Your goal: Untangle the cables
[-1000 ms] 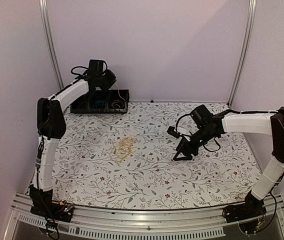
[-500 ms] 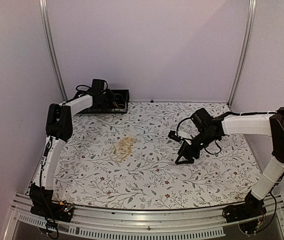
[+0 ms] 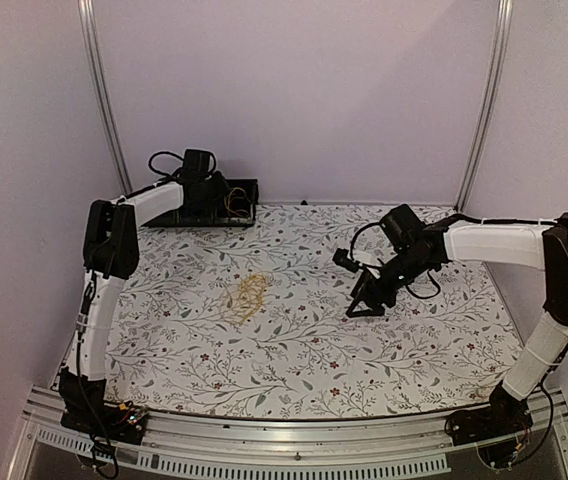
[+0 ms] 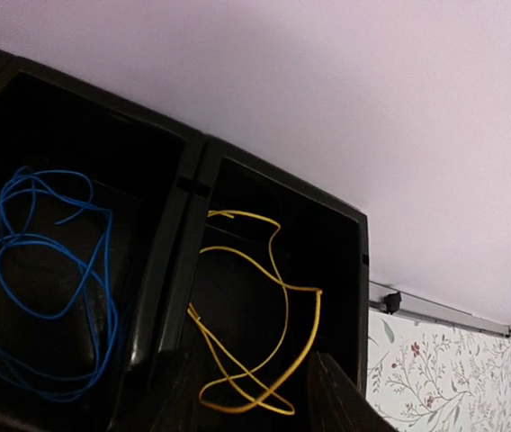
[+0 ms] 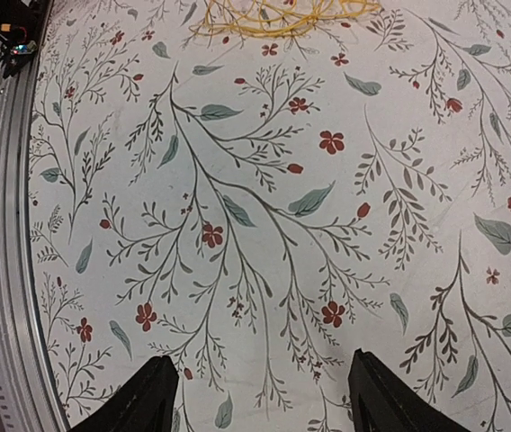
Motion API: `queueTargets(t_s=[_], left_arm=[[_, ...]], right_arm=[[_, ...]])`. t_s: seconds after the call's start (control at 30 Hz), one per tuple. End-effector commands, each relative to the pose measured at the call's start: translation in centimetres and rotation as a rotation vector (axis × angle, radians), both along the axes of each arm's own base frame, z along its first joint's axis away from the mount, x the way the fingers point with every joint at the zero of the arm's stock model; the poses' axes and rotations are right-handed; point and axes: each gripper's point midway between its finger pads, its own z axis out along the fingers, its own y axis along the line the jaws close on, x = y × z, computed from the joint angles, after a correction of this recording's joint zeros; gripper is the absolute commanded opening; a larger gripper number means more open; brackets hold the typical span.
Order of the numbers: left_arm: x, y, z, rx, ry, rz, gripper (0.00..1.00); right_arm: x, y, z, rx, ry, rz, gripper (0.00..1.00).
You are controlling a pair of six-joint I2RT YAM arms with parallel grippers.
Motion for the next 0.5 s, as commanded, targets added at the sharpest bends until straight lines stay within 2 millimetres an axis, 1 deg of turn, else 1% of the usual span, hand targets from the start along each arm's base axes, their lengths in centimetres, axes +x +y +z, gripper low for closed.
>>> queueTargets(t_s=[0.0, 0.03, 0.07, 0.1, 0.13, 0.17, 0.2, 0.27, 0.3, 0.33, 0.37, 0.4, 0.43, 0.47], left_arm=[[-4.2, 1.3, 9.9, 0.139, -0.093, 0.034, 0.46], [-5.7, 1.7, 10.3, 0.163, -0.088, 0.04, 0.47], [-7.6, 2.2, 12.1, 0.173, -0.105, 0.048, 0.49], [-9.2, 2.5, 12.6, 0.181, -0.105, 0.047, 0.5], [-10.9, 2.6, 12.4, 0.185, -0.093, 0.036, 0.5], [-12.5, 2.3, 12.3, 0.188, -0.083, 0.011, 0.5], [-14.3, 1.9, 11.9, 0.199, -0.071, -0.029, 0.5], [-17.9, -0.1, 10.9, 0.205, -0.056, -0.157, 0.5], [-19.8, -1.0, 10.2, 0.211, -0.044, -0.214, 0.49], [-21.5, -1.7, 9.7, 0.213, -0.032, -0.26, 0.49], [-23.4, -2.1, 8.8, 0.206, -0.009, -0.301, 0.48], [-25.2, -2.5, 8.1, 0.192, 0.013, -0.335, 0.48], [-26.9, -2.9, 7.7, 0.162, 0.029, -0.371, 0.47], [-28.4, -2.9, 7.2, 0.141, 0.046, -0.388, 0.46]], right_arm=[[2.8, 2.3, 3.9, 0.097, -0.095, 0.029, 0.69], [3.6, 3.0, 4.9, 0.119, -0.118, 0.039, 0.68], [4.3, 3.6, 5.8, 0.143, -0.135, 0.047, 0.66], [4.9, 4.3, 5.9, 0.157, -0.132, 0.054, 0.63], [5.6, 5.0, 6.5, 0.177, -0.136, 0.061, 0.61], [6.2, 5.7, 6.4, 0.185, -0.127, 0.065, 0.59], [6.9, 6.5, 6.8, 0.198, -0.127, 0.069, 0.57], [8.1, 8.2, 5.4, 0.193, -0.102, 0.077, 0.55], [8.7, 9.2, 5.5, 0.198, -0.116, 0.085, 0.55], [9.1, 10.0, 4.4, 0.189, -0.111, 0.092, 0.54], [9.6, 10.9, 4.4, 0.195, -0.124, 0.101, 0.54], [9.9, 11.7, 4.0, 0.2, -0.125, 0.111, 0.54], [10.2, 12.5, 3.9, 0.211, -0.129, 0.121, 0.54], [10.4, 13.3, 3.1, 0.212, -0.122, 0.127, 0.54]])
